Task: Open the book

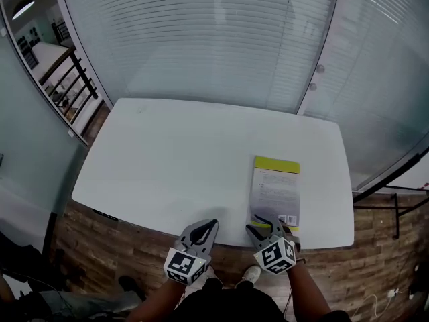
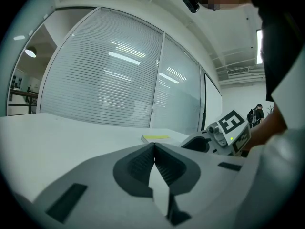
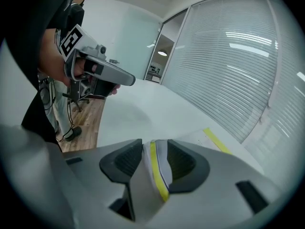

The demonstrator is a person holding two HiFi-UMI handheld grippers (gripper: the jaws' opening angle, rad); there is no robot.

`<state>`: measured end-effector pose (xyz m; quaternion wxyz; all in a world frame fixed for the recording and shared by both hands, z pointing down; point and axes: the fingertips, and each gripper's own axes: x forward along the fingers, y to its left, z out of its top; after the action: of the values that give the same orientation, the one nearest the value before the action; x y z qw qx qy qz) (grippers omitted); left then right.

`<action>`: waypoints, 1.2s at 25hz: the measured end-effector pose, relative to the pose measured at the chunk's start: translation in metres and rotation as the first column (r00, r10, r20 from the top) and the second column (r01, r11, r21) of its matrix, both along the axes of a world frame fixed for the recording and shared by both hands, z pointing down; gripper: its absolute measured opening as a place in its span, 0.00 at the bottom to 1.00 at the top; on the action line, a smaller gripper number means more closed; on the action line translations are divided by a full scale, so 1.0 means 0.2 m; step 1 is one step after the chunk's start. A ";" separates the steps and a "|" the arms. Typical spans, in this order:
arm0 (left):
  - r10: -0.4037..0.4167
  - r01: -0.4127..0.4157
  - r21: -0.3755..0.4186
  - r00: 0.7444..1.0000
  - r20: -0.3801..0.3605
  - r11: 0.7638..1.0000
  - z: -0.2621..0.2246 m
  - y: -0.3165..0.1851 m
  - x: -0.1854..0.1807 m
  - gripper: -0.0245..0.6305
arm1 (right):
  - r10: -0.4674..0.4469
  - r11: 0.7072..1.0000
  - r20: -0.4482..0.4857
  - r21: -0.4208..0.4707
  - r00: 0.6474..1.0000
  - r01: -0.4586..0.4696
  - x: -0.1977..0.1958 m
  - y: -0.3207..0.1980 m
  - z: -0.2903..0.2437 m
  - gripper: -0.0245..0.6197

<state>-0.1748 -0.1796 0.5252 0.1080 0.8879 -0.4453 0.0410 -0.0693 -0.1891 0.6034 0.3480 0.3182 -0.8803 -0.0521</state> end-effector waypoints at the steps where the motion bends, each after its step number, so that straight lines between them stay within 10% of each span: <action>1: 0.000 0.000 -0.003 1.000 -0.002 1.000 0.00 0.00 0.01 0.06 | 0.000 1.000 0.002 -0.002 1.000 0.000 0.01 -0.01 -0.01 0.31; 30: -0.022 0.021 0.029 0.999 0.036 0.999 0.00 0.04 0.07 0.06 | 0.013 0.999 0.040 -0.034 0.999 -0.012 -0.01 0.04 -0.05 0.06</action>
<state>-0.1616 -0.1709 0.5257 0.0876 0.8837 -0.4571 0.0498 -0.0717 -0.1805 0.5939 0.3357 0.3188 -0.8859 -0.0287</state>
